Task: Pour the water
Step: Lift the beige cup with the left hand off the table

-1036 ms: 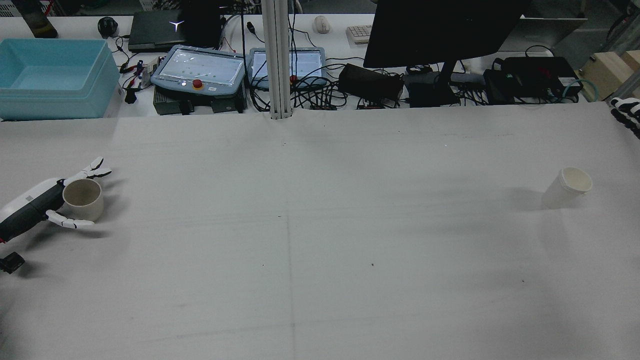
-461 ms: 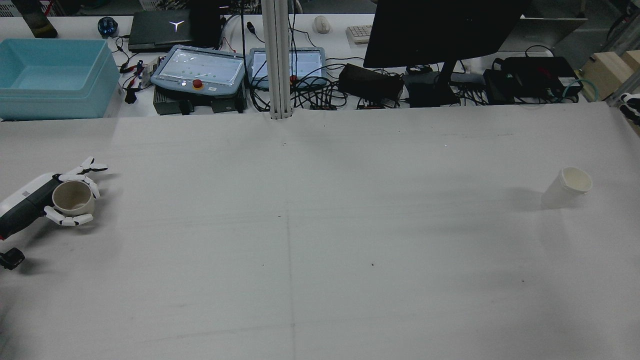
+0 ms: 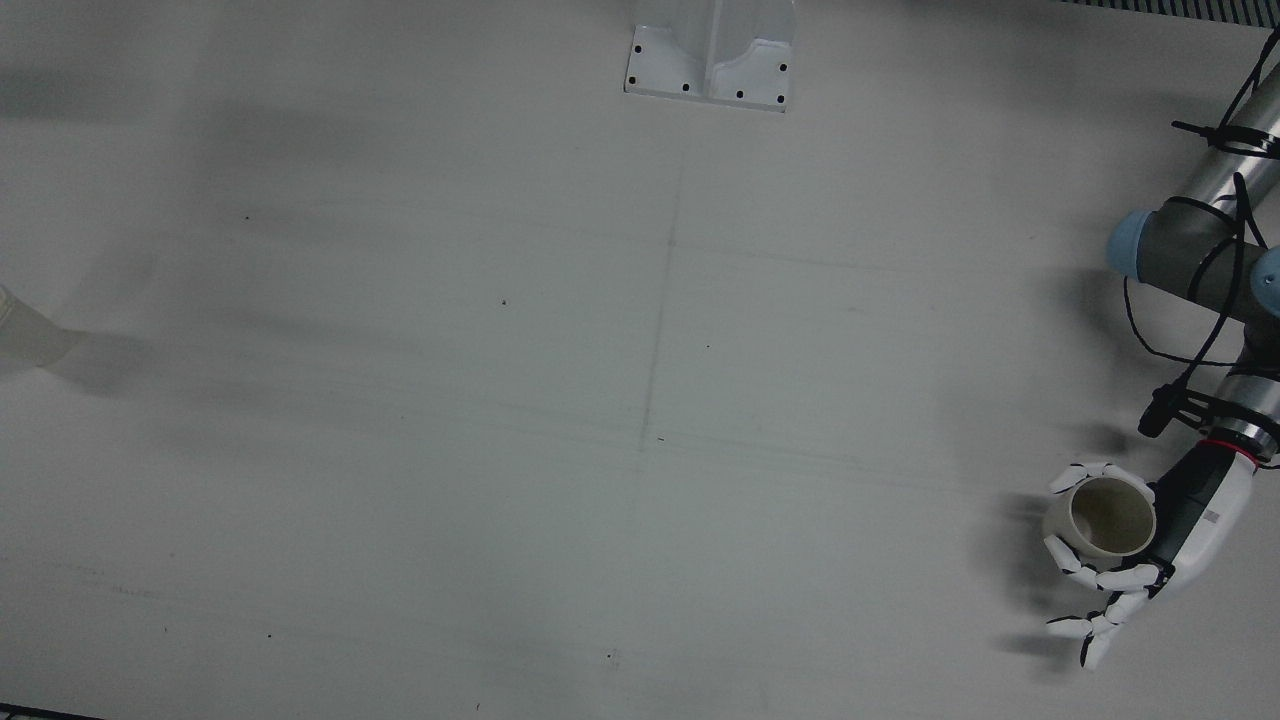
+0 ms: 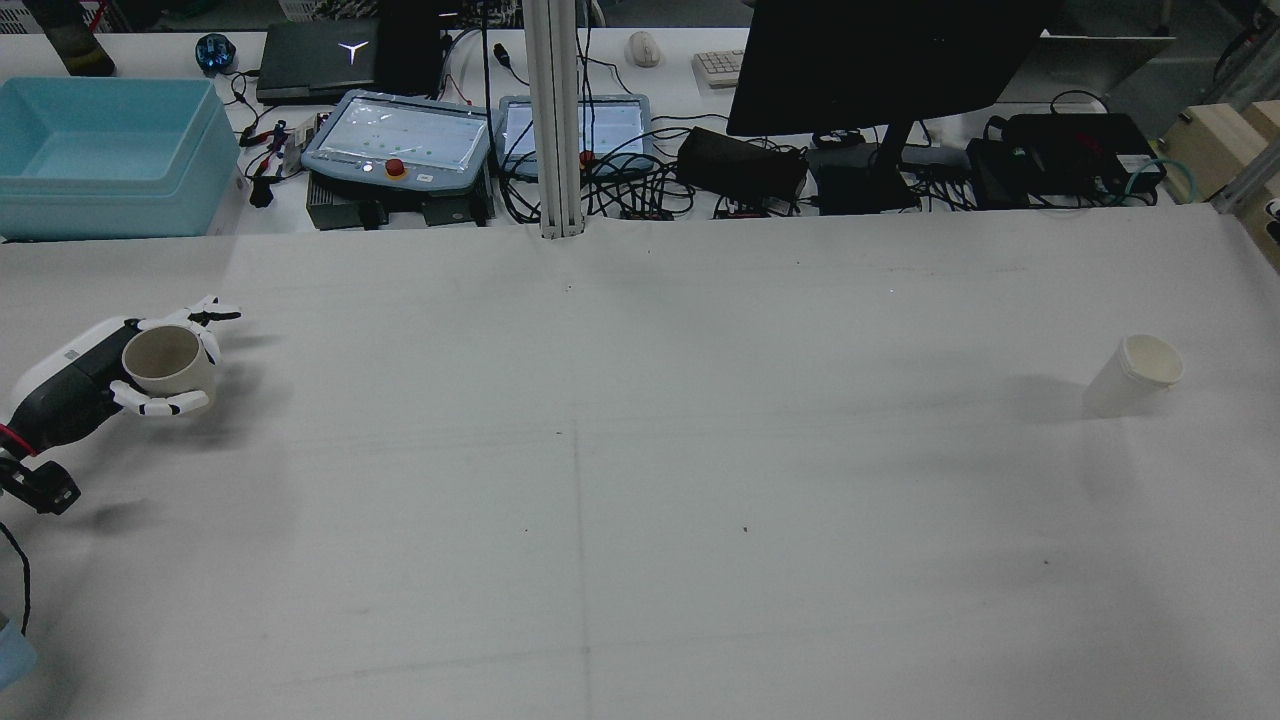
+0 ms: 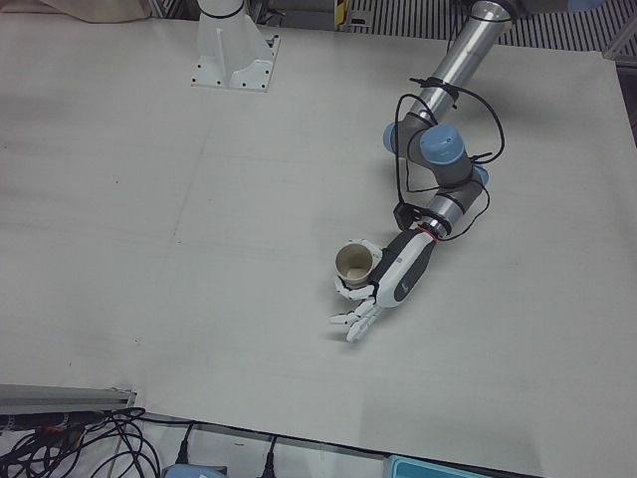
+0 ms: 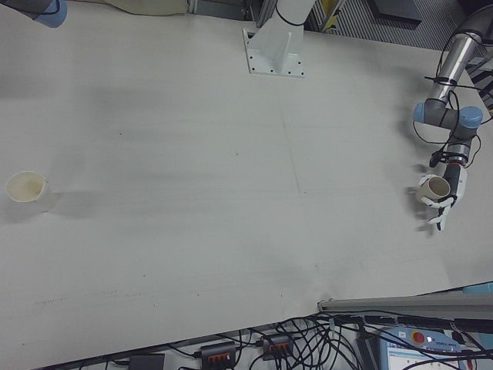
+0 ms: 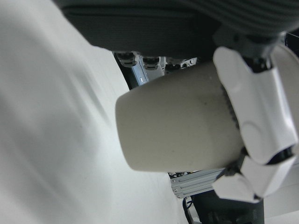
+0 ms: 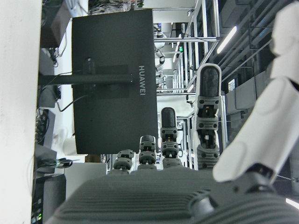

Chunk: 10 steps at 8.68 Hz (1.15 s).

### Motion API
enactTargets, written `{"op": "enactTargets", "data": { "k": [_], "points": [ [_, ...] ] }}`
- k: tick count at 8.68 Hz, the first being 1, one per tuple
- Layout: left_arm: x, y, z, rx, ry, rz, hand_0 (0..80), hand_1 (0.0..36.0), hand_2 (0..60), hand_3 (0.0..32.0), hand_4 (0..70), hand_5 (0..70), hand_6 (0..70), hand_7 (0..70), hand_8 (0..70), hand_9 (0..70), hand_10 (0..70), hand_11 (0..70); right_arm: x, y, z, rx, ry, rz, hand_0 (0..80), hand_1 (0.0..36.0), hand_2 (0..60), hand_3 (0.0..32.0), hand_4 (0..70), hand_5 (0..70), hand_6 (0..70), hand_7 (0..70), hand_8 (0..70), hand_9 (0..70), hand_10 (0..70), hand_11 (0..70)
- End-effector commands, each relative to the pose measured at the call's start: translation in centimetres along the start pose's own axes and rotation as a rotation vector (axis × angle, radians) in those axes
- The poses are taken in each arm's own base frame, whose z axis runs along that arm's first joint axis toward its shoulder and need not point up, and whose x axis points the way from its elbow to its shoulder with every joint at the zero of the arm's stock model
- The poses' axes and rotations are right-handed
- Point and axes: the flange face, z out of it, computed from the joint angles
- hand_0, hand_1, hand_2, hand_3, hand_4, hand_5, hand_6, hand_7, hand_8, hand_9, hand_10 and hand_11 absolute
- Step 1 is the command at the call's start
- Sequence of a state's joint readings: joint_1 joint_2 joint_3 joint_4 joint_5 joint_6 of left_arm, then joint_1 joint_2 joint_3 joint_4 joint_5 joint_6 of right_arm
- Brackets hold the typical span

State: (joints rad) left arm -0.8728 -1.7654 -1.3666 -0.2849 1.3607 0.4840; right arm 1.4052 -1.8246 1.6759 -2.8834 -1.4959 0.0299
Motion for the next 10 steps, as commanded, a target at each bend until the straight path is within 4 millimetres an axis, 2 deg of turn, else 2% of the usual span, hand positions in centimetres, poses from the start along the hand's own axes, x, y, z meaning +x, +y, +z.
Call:
{"op": "enactTargets", "data": {
  "k": [1, 2, 3, 4, 5, 6, 7, 8, 10],
  "points": [
    [3.8, 6.9, 1.6, 0.028, 0.057, -0.178, 46.3, 36.0, 60.0, 0.0, 69.0, 70.0, 9.2, 24.4, 2.4, 3.5, 1.8, 4.0, 0.1, -10.2, -5.0, 0.181, 0.063, -0.263, 50.0, 17.9, 31.4, 0.0, 55.9, 15.2, 16.0, 19.4, 10.1, 8.8, 3.1, 5.0],
    [5.1, 9.3, 1.8, 0.025, 0.058, -0.193, 46.8, 36.0, 60.0, 0.0, 69.7, 70.0, 9.0, 24.3, 2.2, 3.4, 1.4, 3.4, 0.3, -12.3, -4.7, 0.202, 0.080, -0.296, 50.7, 20.0, 27.5, 0.0, 29.4, 9.4, 10.8, 3.9, 8.5, 3.2, 1.3, 3.1],
    [5.8, 10.8, 1.9, 0.016, 0.060, -0.195, 46.8, 36.0, 60.0, 0.0, 69.4, 70.0, 9.1, 24.3, 2.2, 3.4, 1.2, 3.0, 0.7, -13.0, -4.1, 0.208, 0.094, -0.335, 49.7, 18.4, 21.2, 0.0, 18.4, 6.0, 7.6, 0.0, 7.2, 0.5, 0.0, 0.7],
    [6.7, 12.6, 2.2, 0.012, 0.063, -0.196, 46.7, 36.0, 60.0, 0.0, 69.1, 70.0, 9.1, 24.1, 2.1, 3.4, 1.0, 2.7, 1.4, -13.2, -3.6, 0.206, 0.114, -0.378, 49.4, 18.3, 15.4, 32.0, 0.0, 1.3, 0.0, 0.0, 8.0, 0.0, 0.0, 0.0],
    [7.4, 14.1, 2.1, 0.010, 0.064, -0.196, 47.1, 36.0, 60.0, 0.0, 68.7, 70.0, 9.2, 24.3, 2.1, 3.4, 0.9, 2.7, 1.8, -13.3, -3.6, 0.201, 0.129, -0.434, 49.6, 19.1, 14.5, 32.0, 0.0, 0.8, 0.0, 0.0, 8.0, 0.0, 0.0, 0.0],
    [7.8, 15.1, 2.7, 0.010, 0.064, -0.196, 47.3, 36.0, 60.0, 0.0, 68.5, 70.0, 8.9, 24.0, 1.9, 3.4, 0.7, 2.3, 2.5, -13.7, -2.6, 0.195, 0.153, -0.501, 48.9, 18.5, 11.6, 32.0, 0.0, 0.2, 0.0, 0.0, 8.3, 0.0, 0.0, 0.0],
    [8.2, 16.2, 3.8, 0.008, 0.073, -0.197, 47.4, 36.0, 60.0, 0.0, 68.0, 70.0, 8.8, 23.8, 2.0, 3.3, 0.6, 2.2, 3.5, -14.6, -0.9, 0.198, 0.173, -0.513, 46.6, 14.5, 9.5, 32.0, 0.0, 0.0, 0.0, 0.0, 9.5, 0.0, 0.0, 0.0],
    [8.5, 17.0, 4.6, 0.005, 0.078, -0.198, 47.5, 36.0, 60.0, 0.0, 68.1, 70.0, 8.9, 24.0, 2.0, 3.4, 0.6, 2.2, 4.9, -15.2, 1.1, 0.194, 0.199, -0.526, 45.7, 13.0, 9.0, 32.0, 0.0, 0.1, 0.0, 0.0, 9.5, 0.0, 0.0, 0.0],
    [8.6, 17.0, 4.7, 0.006, 0.079, -0.199, 47.4, 36.0, 60.0, 0.0, 67.3, 70.0, 9.0, 24.1, 2.0, 3.4, 0.8, 2.4, 7.6, -14.8, 3.7, 0.174, 0.200, -0.541, 44.9, 12.1, 8.6, 32.0, 0.0, 0.0, 0.0, 0.0, 9.8, 0.0, 0.0, 0.0]
  ]
}}
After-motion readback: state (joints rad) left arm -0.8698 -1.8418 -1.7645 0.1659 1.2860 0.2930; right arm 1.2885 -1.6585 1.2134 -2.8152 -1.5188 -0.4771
